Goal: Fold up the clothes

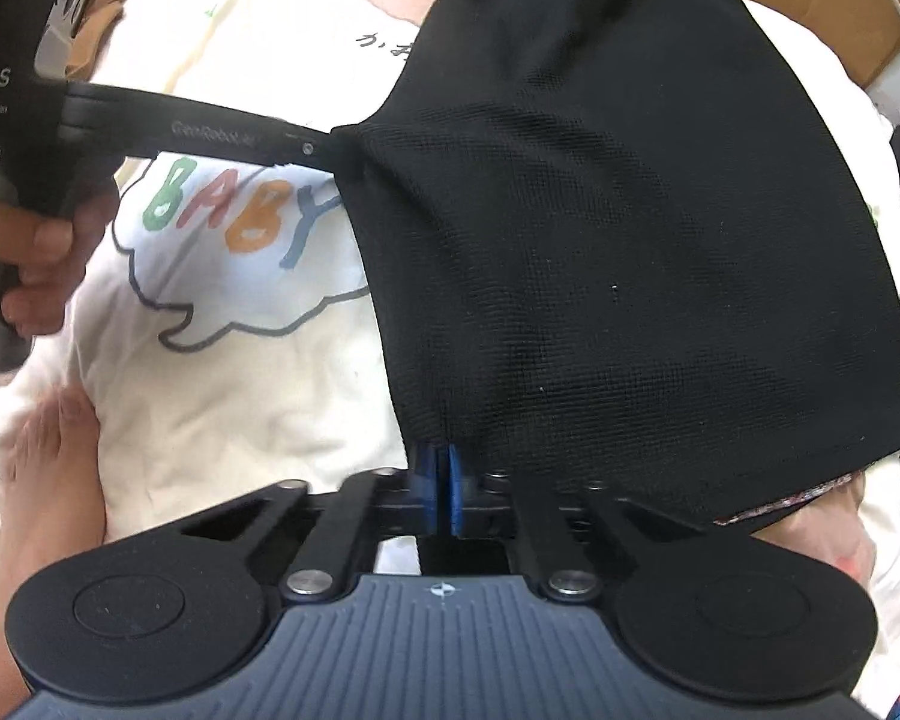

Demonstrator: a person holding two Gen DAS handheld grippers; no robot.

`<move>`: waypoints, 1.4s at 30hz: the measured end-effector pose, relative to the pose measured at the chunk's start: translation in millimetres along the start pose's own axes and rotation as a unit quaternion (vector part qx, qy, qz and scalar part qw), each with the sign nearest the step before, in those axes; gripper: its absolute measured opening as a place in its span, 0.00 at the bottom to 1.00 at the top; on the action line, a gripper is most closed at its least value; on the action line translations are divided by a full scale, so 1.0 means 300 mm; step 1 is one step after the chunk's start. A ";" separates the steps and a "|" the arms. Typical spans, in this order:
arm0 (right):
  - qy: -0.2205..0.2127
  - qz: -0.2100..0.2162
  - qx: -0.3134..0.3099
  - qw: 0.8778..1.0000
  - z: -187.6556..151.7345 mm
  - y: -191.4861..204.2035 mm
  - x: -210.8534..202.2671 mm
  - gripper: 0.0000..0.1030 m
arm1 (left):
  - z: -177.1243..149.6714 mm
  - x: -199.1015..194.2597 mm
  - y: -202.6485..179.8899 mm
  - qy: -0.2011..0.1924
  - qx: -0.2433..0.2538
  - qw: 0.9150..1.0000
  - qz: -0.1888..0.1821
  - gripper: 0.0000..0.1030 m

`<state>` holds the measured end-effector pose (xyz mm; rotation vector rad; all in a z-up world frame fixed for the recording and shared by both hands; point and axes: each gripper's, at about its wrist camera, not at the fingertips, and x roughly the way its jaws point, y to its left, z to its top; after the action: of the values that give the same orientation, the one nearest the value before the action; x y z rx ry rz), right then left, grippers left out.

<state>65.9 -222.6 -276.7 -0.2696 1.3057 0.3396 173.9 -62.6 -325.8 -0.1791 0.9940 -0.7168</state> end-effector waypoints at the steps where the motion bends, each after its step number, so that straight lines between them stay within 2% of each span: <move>1: 0.000 0.000 -0.006 1.000 -0.003 -0.003 -0.007 0.00 | -0.002 -0.007 0.006 -0.001 -0.001 1.000 -0.002 0.06; 7: 0.011 0.023 -0.008 1.000 -0.027 -0.030 -0.030 0.00 | -0.009 -0.044 0.031 -0.003 0.000 1.000 -0.003 0.04; 10: 0.021 0.031 -0.004 0.999 -0.033 -0.025 -0.032 0.02 | -0.012 -0.069 0.048 0.000 0.000 1.000 0.020 0.00; 12: 0.023 0.037 0.010 0.999 -0.032 -0.027 -0.040 0.04 | -0.013 -0.099 0.087 -0.005 -0.026 0.999 0.022 0.01; 14: 0.020 0.047 0.027 0.998 -0.034 -0.037 -0.054 0.07 | -0.015 -0.123 0.122 -0.009 -0.055 0.998 0.024 0.03; 15: 0.019 0.051 0.036 0.998 -0.038 -0.044 -0.066 0.15 | -0.012 -0.127 0.126 -0.010 -0.058 0.998 0.027 0.04; 16: 0.017 0.051 0.042 0.998 -0.047 -0.050 -0.077 0.27 | -0.009 -0.128 0.125 -0.010 -0.057 0.998 0.030 0.06; 17: 0.015 0.050 0.049 0.997 -0.055 -0.057 -0.089 0.29 | -0.005 -0.130 0.124 -0.010 -0.055 0.998 0.033 0.08; 21: 0.007 0.043 0.078 0.996 -0.090 -0.087 -0.131 0.29 | 0.033 -0.115 0.077 -0.020 -0.047 0.999 0.007 0.11; 24: -0.009 0.029 0.112 0.993 -0.105 -0.121 -0.142 0.29 | 0.060 -0.085 0.015 -0.019 -0.024 0.999 -0.020 0.11; 30: -0.044 0.011 0.207 0.977 -0.077 -0.197 -0.076 0.29 | 0.061 0.010 -0.092 0.005 0.023 0.998 -0.050 0.11; 34: -0.042 -0.012 0.220 0.975 -0.078 -0.210 0.009 0.28 | 0.022 0.063 -0.094 0.033 0.044 0.998 -0.021 0.11; 36: -0.038 -0.019 0.222 0.974 -0.092 -0.217 0.032 0.26 | 0.006 0.077 -0.079 0.041 0.047 0.998 -0.002 0.02; 40: -0.028 -0.023 0.222 0.974 -0.127 -0.230 0.017 0.26 | 0.003 0.070 -0.061 0.044 0.040 0.998 0.001 0.02; 42: -0.019 -0.020 0.243 0.970 -0.148 -0.254 0.004 0.26 | 0.003 0.067 -0.072 0.047 0.048 0.998 0.006 0.02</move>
<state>56.4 -309.4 -288.3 0.1248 1.3015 -0.0161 171.2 -91.7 -329.7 -0.0555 1.0472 -0.7662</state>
